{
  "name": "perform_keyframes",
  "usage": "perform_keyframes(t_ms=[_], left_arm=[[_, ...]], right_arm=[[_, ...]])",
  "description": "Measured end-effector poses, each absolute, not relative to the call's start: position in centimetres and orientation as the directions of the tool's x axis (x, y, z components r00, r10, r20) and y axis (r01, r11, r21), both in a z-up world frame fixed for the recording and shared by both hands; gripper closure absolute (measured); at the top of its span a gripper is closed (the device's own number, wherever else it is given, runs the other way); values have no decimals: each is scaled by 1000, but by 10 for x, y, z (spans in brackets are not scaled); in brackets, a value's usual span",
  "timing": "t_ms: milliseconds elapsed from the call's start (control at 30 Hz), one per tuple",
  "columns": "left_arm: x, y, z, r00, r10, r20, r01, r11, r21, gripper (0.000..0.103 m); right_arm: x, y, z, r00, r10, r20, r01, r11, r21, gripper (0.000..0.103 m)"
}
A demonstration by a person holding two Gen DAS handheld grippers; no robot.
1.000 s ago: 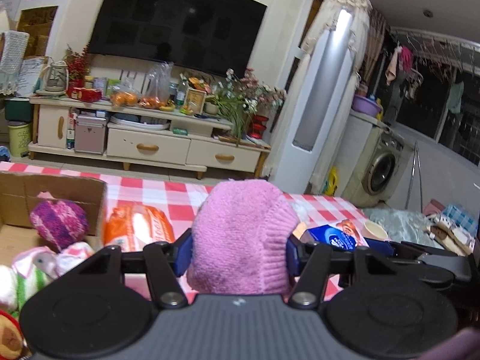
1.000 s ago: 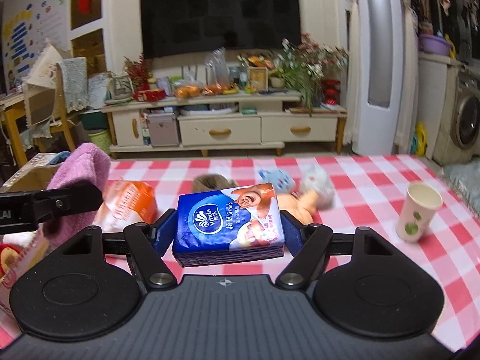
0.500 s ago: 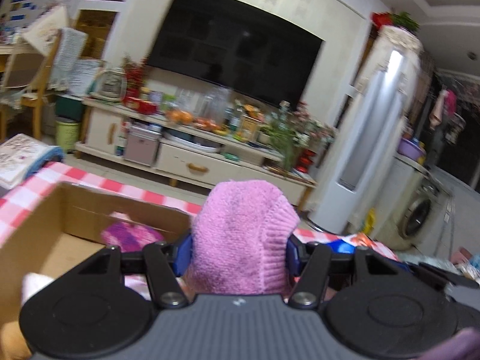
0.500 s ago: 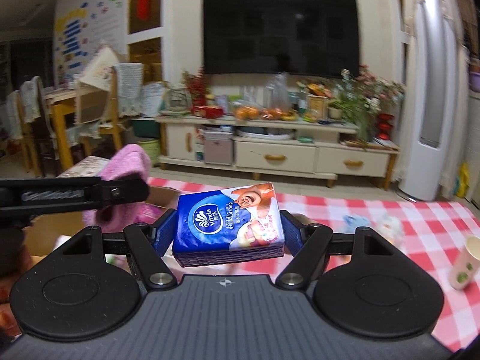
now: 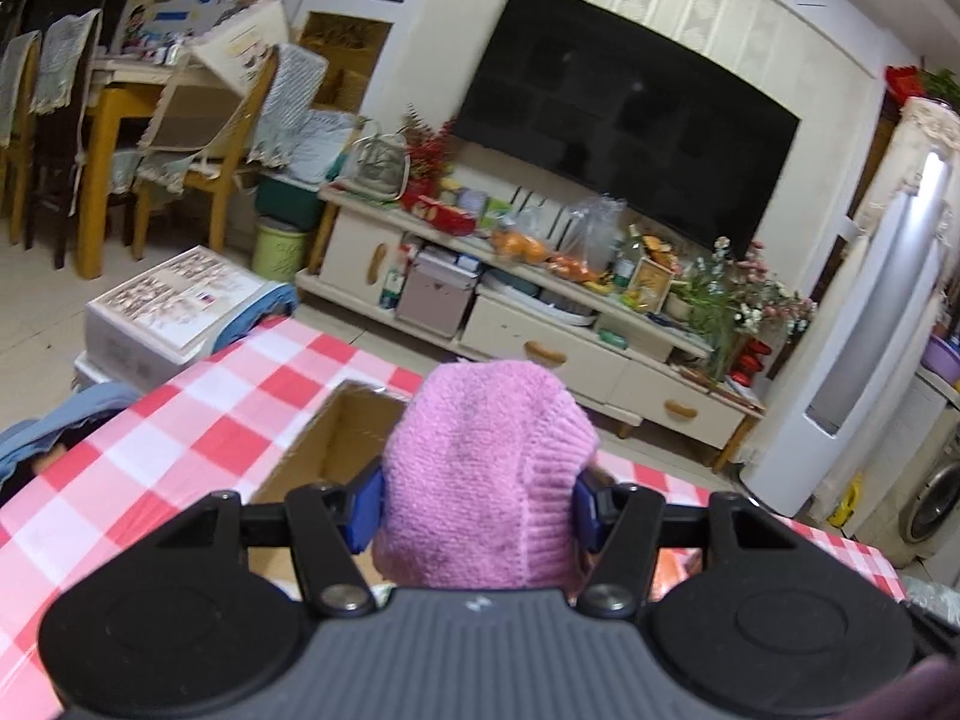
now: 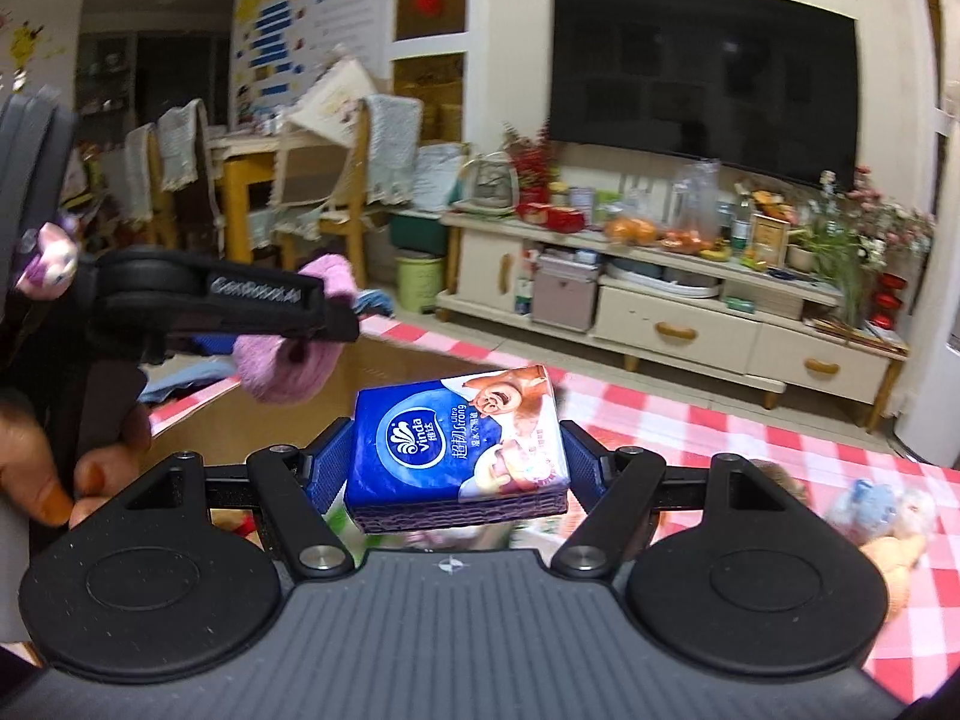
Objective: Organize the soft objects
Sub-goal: 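Carry the pink hat and tissue pack over the box and open both tools, then move both open tools back toward the remaining plush toys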
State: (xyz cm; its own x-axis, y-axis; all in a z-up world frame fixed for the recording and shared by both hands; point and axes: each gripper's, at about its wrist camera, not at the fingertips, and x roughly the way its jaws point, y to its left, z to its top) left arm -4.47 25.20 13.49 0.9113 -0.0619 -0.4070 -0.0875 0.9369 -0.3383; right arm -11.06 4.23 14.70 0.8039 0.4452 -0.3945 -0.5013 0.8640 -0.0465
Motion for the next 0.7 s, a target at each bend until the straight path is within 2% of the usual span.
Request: perform_keyframes(t_ms=[333,400,467,700], left_arm=[[-38,268,126,882,-26,-470,-138,940,-311,42],[-36,269,125,878,-24,-479,-143,940,-309,37],[-38,268,125,874,-19,-486,-149,941,-304,27],[-39,264,127,873,3,-487,-158,947,-278,16]], right_arm=[[-113,65,138,754,474,-455,-559,827,-63,13],[-111,67,135,748,469,-471,-562,824,-73,12],[-114,68,132,747,460,-480,-564,821,-90,1],[-129,60,133,766,450,-458,-554,825,-115,2]])
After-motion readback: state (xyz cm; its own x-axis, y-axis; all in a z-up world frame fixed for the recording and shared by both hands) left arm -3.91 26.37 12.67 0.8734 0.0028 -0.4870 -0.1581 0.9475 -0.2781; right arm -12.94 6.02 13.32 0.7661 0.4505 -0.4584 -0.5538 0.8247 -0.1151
